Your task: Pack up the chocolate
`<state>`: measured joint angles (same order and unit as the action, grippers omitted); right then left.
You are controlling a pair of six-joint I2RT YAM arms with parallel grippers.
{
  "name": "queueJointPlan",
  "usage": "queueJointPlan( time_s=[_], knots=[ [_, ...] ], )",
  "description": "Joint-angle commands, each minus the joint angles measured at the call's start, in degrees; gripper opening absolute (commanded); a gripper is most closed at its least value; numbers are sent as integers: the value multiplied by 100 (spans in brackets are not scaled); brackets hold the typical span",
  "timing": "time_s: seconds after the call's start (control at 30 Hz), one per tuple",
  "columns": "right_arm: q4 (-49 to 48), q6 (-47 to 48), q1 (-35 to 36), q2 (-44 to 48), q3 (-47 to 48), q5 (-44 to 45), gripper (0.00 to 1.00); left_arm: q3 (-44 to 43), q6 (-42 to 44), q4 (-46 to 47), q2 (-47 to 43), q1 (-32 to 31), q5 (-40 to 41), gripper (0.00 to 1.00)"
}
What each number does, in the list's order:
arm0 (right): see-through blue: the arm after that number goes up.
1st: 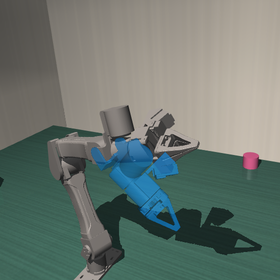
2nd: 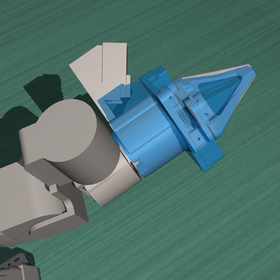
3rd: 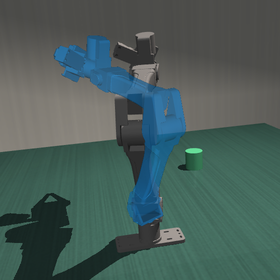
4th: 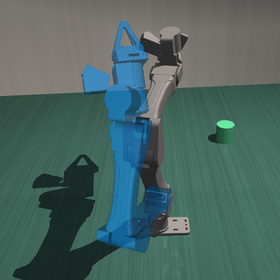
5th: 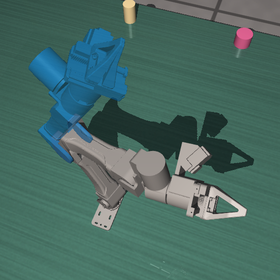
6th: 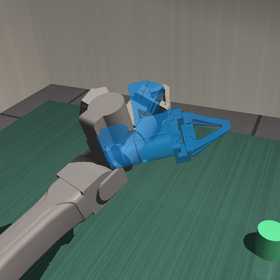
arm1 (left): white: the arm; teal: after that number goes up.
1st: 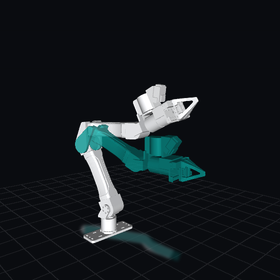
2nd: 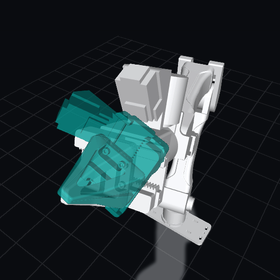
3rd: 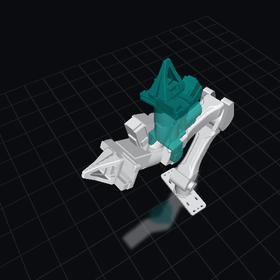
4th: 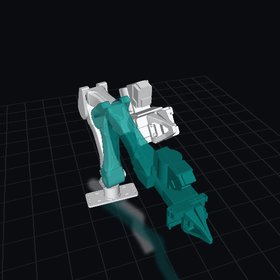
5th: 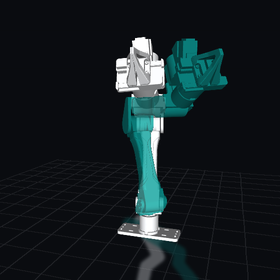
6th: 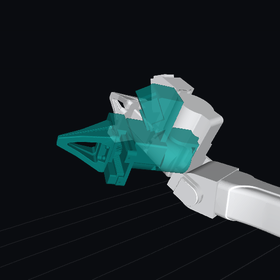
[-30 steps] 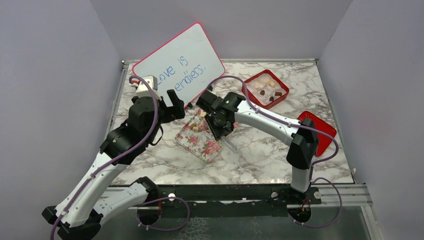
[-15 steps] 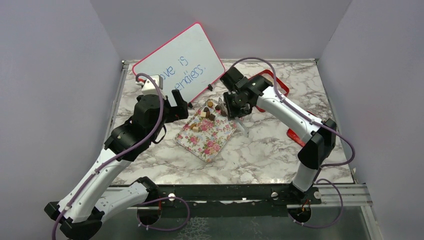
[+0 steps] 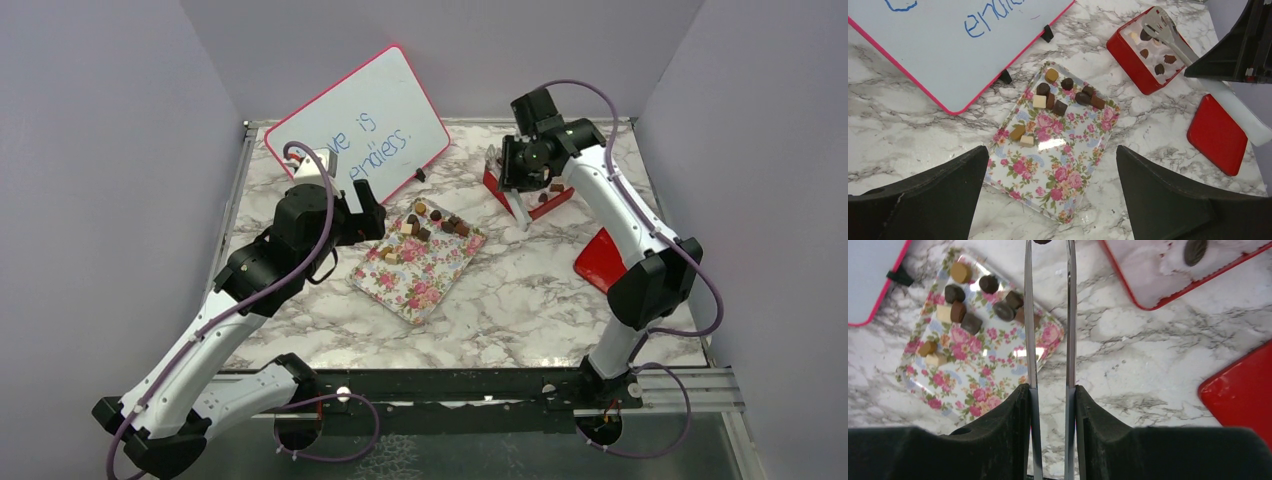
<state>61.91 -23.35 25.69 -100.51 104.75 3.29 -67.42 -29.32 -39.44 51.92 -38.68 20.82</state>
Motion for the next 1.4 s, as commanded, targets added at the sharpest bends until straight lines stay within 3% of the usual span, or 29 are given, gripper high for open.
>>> queueJointPlan(
  time_s=[0.0,0.5,0.93,1.37],
  knots=[
    [-302,126,-322,-134,401,-68,24,-315,-58,-3,75,22,-314,99],
    [-771,60,-1061,-553,104,-538,27,-369,-121,-24,100,21,-87,99],
    [-1081,-108,-1075,-845,-401,-773,27,-278,-153,-35,11,24,12,99],
    [-1151,-18,-1079,-1108,-317,-718,37,-205,-146,-29,-20,18,104,99]
  ],
)
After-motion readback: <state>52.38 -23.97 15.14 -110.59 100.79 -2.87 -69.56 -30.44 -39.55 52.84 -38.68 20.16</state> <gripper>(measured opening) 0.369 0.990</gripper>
